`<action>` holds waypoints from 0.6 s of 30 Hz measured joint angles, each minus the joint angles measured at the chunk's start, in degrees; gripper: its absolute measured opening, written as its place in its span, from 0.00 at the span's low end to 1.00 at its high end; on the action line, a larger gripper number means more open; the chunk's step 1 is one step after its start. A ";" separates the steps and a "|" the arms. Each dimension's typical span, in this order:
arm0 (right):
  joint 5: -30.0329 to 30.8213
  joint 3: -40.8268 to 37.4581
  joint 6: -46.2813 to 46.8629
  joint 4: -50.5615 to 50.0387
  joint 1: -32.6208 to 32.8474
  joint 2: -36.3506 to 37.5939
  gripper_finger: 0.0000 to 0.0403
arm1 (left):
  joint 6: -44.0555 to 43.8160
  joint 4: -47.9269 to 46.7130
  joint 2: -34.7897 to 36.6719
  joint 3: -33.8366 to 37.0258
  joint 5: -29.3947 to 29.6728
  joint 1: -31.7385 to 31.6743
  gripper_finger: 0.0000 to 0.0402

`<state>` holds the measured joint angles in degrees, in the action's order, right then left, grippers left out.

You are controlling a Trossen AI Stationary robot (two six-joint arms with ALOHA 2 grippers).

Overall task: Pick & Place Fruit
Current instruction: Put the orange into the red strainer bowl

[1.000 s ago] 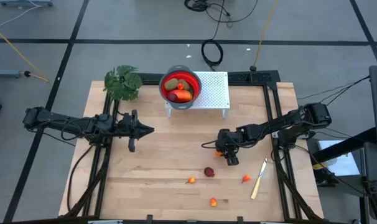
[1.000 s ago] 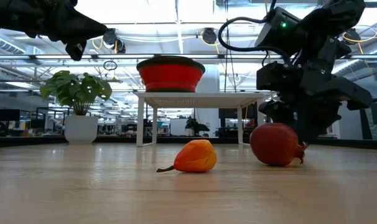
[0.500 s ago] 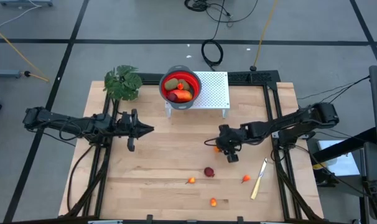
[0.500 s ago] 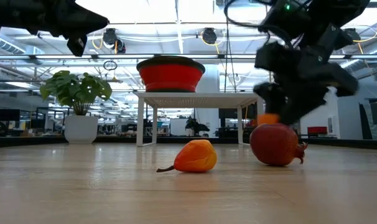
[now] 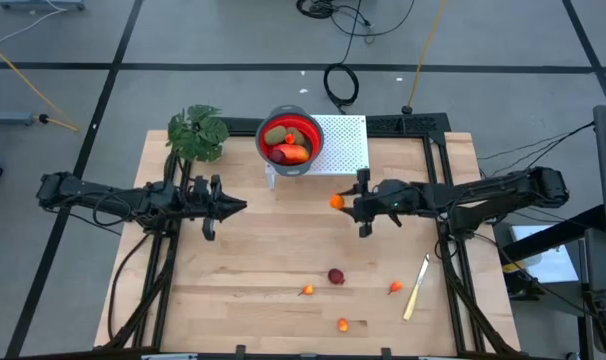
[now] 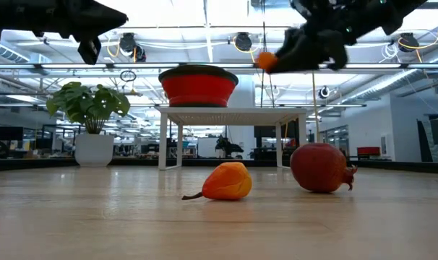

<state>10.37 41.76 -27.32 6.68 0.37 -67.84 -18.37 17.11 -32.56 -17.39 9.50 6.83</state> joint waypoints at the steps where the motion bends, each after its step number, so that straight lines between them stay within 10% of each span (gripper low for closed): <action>1: 1.11 0.00 -1.83 1.88 -0.05 0.32 0.39 | -0.89 0.43 0.00 -0.01 -0.02 0.00 0.05; 18: 22.31 0.02 -32.59 18.84 -0.03 0.66 0.39 | -16.68 2.88 -0.07 0.00 2.73 0.00 0.05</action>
<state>32.69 41.78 -59.91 25.52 0.34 -67.18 -35.05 19.99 -32.62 -17.39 12.23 6.83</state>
